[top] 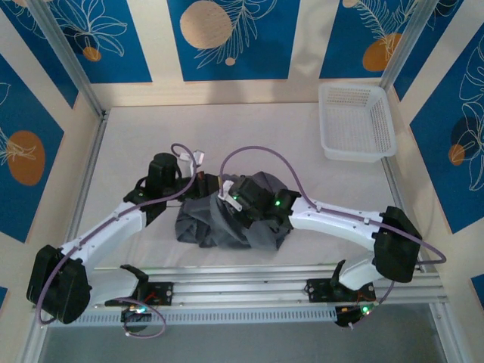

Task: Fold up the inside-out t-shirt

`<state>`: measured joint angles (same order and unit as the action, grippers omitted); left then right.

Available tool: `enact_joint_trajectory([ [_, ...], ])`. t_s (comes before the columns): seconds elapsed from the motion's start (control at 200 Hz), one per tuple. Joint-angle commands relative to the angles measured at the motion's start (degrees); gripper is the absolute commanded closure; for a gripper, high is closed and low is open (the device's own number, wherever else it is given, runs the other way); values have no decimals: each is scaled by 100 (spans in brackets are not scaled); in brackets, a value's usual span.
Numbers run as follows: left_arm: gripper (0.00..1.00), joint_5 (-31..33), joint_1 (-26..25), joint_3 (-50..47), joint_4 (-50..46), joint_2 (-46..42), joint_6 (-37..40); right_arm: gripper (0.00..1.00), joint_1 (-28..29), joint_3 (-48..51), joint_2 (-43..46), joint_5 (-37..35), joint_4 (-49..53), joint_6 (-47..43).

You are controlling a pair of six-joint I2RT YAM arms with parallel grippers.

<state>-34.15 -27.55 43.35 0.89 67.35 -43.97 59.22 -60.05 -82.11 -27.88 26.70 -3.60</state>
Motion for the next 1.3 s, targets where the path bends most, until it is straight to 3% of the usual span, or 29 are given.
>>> enact_joint_trajectory([
  [0.0, 100, 589, 101, 220, -719, -54, 570, 100, -26, 14, 633, 56, 9, 83],
  [0.1, 100, 926, 408, 40, -940, 332, 923, 100, -283, 624, 1632, 665, -610, 414],
  [0.235, 100, 216, 707, -447, -3, 852, 679, 100, -1110, 1815, 2909, 1857, -1776, 1164],
  [0.365, 70, -139, 702, -514, 117, 722, 840, 100, -1169, 2398, 3352, 2368, -2276, 1077],
  [0.49, 47, -202, 554, -244, -527, 152, 1755, 100, -1201, 2736, 3545, 2953, -2768, 934],
  [0.675, 38, 873, -854, 442, -1918, -257, 4121, 100, -1406, 2842, 3735, 3436, -3060, 797],
  [0.77, 33, 1110, -1311, 455, -1996, -115, 4807, 100, -1514, 2786, 3777, 3522, -3032, 838],
  [0.87, 28, 1916, -1898, 264, -1625, -90, 5540, 100, -1553, 2695, 3788, 3642, -2936, 866],
  [0.965, 25, 2662, -2141, 131, -1021, -80, 5631, 100, -1555, 2658, 3785, 3744, -2892, 902],
  [1.095, 29, 3677, -2135, 51, -570, -49, 5504, 100, -1554, 2630, 3796, 3792, -2855, 987],
  [1.295, 31, 3781, -2135, -91, -595, -300, 5481, 100, -1556, 2618, 3818, 3827, -2766, 1003],
])
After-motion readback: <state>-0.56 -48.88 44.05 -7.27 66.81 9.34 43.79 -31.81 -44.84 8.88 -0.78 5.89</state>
